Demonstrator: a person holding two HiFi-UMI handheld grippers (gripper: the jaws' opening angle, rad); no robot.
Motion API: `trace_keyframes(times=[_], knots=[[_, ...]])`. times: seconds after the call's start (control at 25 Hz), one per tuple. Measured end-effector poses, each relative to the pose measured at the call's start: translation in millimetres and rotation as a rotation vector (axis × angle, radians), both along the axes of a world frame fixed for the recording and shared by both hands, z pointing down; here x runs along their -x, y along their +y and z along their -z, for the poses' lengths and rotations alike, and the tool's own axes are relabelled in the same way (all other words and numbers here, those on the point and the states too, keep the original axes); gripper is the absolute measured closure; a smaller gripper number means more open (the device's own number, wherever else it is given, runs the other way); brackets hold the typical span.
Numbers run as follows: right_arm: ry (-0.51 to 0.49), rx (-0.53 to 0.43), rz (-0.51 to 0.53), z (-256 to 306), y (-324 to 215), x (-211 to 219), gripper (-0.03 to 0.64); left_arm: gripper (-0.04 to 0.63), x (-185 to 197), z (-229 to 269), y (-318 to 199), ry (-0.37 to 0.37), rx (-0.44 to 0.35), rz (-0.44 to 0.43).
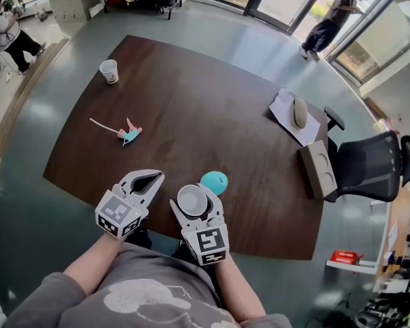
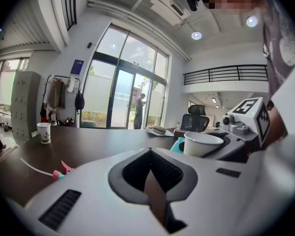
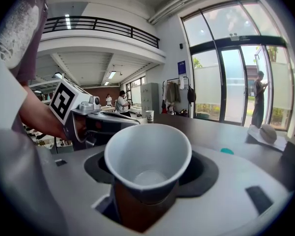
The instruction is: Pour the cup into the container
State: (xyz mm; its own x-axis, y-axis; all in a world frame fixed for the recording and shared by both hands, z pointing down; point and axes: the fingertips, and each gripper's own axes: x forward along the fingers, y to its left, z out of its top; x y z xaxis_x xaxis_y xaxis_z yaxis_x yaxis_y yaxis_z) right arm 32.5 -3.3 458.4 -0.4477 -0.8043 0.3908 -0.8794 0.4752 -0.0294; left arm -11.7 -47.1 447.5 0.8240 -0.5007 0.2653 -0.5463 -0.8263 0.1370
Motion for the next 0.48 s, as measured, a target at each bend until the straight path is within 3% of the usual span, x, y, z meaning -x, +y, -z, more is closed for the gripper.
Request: trace_keyframes(times=[0.48], knots=[[-0.033, -0.026, -0.121, -22.9, -51.2, 33.4, 0.321, 0.589, 34.6, -21.6, -45.5, 0.014, 0.018, -0.04]])
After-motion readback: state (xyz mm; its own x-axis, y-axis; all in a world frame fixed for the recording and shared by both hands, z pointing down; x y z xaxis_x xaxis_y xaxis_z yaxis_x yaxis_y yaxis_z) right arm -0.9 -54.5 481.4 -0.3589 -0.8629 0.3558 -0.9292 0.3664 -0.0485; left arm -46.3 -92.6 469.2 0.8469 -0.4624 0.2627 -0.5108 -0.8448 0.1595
